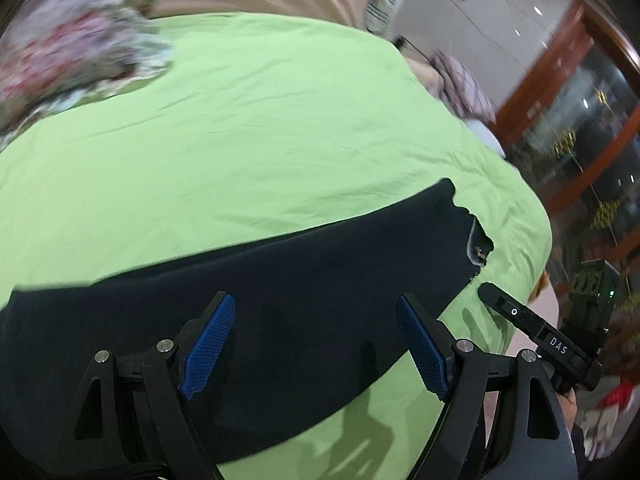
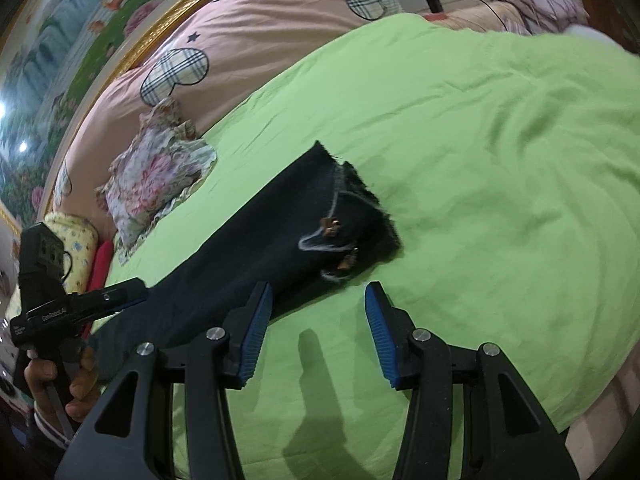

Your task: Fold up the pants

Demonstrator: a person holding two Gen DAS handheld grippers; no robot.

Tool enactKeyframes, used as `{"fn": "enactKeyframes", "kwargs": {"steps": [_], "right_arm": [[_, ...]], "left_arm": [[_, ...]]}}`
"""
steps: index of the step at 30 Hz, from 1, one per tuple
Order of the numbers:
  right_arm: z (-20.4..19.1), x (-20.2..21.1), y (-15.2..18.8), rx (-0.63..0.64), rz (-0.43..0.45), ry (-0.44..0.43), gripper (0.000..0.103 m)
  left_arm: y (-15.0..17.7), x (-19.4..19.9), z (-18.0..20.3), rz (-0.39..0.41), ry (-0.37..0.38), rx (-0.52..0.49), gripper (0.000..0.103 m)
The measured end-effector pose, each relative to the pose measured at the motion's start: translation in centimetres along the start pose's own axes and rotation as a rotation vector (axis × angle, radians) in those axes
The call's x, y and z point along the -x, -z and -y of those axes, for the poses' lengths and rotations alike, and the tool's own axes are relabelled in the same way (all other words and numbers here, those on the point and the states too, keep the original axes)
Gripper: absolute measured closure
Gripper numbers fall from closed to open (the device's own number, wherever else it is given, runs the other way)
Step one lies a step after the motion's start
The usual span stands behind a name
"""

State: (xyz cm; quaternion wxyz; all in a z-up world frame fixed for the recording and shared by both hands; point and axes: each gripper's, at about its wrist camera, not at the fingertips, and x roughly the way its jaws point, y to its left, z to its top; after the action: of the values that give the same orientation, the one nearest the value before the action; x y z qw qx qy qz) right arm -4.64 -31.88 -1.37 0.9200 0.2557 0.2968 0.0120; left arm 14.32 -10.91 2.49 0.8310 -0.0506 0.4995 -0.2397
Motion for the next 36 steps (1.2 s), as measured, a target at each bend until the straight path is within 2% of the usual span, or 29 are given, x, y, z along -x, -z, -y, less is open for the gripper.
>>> {"fn": "enactKeyframes", "kwargs": {"steps": [10, 18, 23, 25, 32, 34, 35, 36], "right_arm": [[1.8, -0.7, -0.5, -0.121, 0.024, -0.043, 0.053], [1.9, -1.0, -0.4, -0.144, 0.054, -0.055, 0.054], [2.7, -1.3, -0.3, -0.195, 0.069, -0.068, 0.062], [3.1, -1.4, -0.2, -0.222, 0.076, -0.077, 0.066], [4.0, -1.0, -0.3, -0.283, 0.067, -0.101, 0.067], [4.1, -1.2, -0.5, -0.290, 0.063, -0.102, 0.067], [4.1, -1.2, -0.5, -0.289, 0.063, -0.099, 0.067], [4.0, -1.4, -0.5, -0.278, 0.062, -0.094, 0.067]], "left_arm": [[-4.6, -4.6, 3.1, -0.111, 0.060, -0.153, 0.020], [-7.2, -9.9, 5.0, -0.250, 0.143, -0.231, 0.020], [-8.7, -12.1, 6.6, -0.280, 0.187, -0.272, 0.022], [-9.1, -13.0, 7.4, -0.295, 0.175, -0.298, 0.023], [-9.7, -15.1, 10.7, -0.350, 0.192, -0.410, 0.024], [-9.6, -15.5, 11.3, -0.361, 0.201, -0.441, 0.029], [-9.6, -15.5, 11.5, -0.356, 0.206, -0.454, 0.038], [-9.6, -15.5, 11.7, -0.353, 0.223, -0.466, 0.042]]}}
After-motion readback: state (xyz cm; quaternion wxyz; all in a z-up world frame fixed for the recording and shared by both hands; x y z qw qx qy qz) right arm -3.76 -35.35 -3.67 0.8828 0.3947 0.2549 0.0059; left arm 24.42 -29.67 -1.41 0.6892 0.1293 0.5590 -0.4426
